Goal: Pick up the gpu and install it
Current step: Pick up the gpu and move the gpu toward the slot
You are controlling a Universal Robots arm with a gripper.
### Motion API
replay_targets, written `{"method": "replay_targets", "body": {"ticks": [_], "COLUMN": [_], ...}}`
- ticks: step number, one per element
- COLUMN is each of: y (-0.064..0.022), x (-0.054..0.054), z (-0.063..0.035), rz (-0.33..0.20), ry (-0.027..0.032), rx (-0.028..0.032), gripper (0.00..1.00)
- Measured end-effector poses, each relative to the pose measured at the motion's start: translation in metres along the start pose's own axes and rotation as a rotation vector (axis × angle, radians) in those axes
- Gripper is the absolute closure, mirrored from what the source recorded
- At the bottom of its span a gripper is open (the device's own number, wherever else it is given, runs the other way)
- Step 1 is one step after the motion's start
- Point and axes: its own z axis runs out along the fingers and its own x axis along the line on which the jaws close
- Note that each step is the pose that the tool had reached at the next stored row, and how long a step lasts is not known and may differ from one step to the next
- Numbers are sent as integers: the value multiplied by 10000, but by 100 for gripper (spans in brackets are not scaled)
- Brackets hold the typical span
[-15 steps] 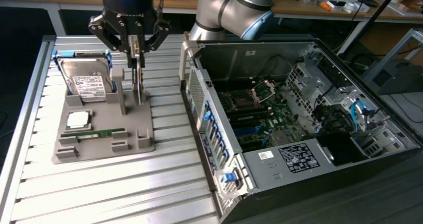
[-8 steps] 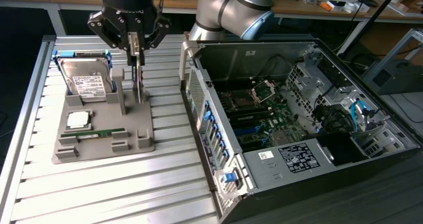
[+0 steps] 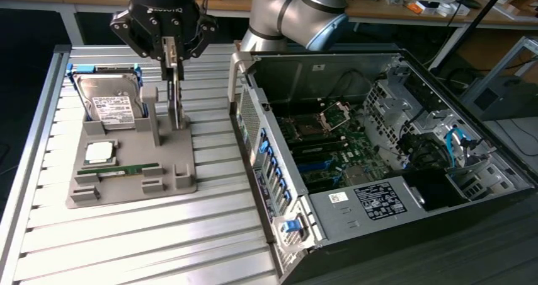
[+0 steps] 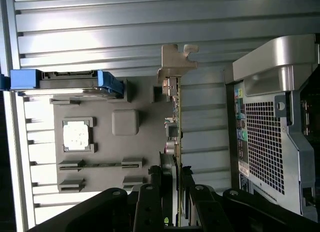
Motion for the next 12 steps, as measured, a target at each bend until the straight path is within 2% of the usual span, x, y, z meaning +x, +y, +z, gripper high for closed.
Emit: {"method": "replay_targets", "body": {"ticks": [12], "y": [3], "x": [-2], "z": [-70], "rz": [0], "ry": [0], "rx": [0], "gripper": [73]}}
